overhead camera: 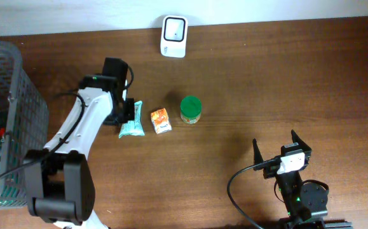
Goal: Scan the item barcode
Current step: 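Hold the green packet toward the scanner, then place it beside the box, then reach the left gripper back into the basket toward the white Pantene tube, then grasp the white Pantene tube with the left gripper inside the basket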
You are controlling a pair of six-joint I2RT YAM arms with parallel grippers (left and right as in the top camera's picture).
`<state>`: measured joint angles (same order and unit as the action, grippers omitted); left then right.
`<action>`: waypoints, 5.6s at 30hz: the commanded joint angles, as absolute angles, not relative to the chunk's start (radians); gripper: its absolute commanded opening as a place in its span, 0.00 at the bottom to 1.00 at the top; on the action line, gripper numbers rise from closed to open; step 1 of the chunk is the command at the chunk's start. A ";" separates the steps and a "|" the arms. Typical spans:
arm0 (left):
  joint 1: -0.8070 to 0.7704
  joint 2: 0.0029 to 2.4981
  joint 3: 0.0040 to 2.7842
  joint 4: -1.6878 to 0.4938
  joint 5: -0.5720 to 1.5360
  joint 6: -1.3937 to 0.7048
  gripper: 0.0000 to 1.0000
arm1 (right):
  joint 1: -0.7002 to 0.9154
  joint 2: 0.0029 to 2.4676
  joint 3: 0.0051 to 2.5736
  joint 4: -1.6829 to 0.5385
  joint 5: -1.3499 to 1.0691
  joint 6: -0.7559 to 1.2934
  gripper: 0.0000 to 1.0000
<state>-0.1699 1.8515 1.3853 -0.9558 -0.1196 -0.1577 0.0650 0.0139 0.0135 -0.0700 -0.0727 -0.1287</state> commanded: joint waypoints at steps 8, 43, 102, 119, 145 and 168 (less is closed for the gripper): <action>-0.300 1.863 1.221 -0.747 -0.043 -0.257 0.18 | 0.059 0.006 0.006 -0.070 -0.078 -0.115 0.98; 0.628 1.564 1.823 -1.124 -0.243 -0.111 0.64 | 0.059 0.006 0.006 -0.070 -0.078 -0.115 0.98; 0.752 2.052 1.353 -0.583 -0.501 0.582 0.11 | 0.059 0.006 0.006 -0.070 -0.078 -0.115 0.98; 0.656 1.918 1.356 -0.629 -0.336 0.475 0.00 | 0.059 0.006 0.006 -0.070 -0.078 -0.115 0.98; 0.657 1.811 1.508 -0.668 -0.406 0.542 0.60 | 0.059 0.006 0.006 -0.071 -0.078 -0.115 0.98; 0.769 1.818 1.265 -0.390 -0.617 0.699 0.65 | 0.059 0.006 0.006 -0.070 -0.078 -0.115 0.98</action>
<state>0.7616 1.8206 1.3045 -0.4210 -0.6144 0.6613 0.0650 0.0139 0.0135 -0.0700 -0.0723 -0.1291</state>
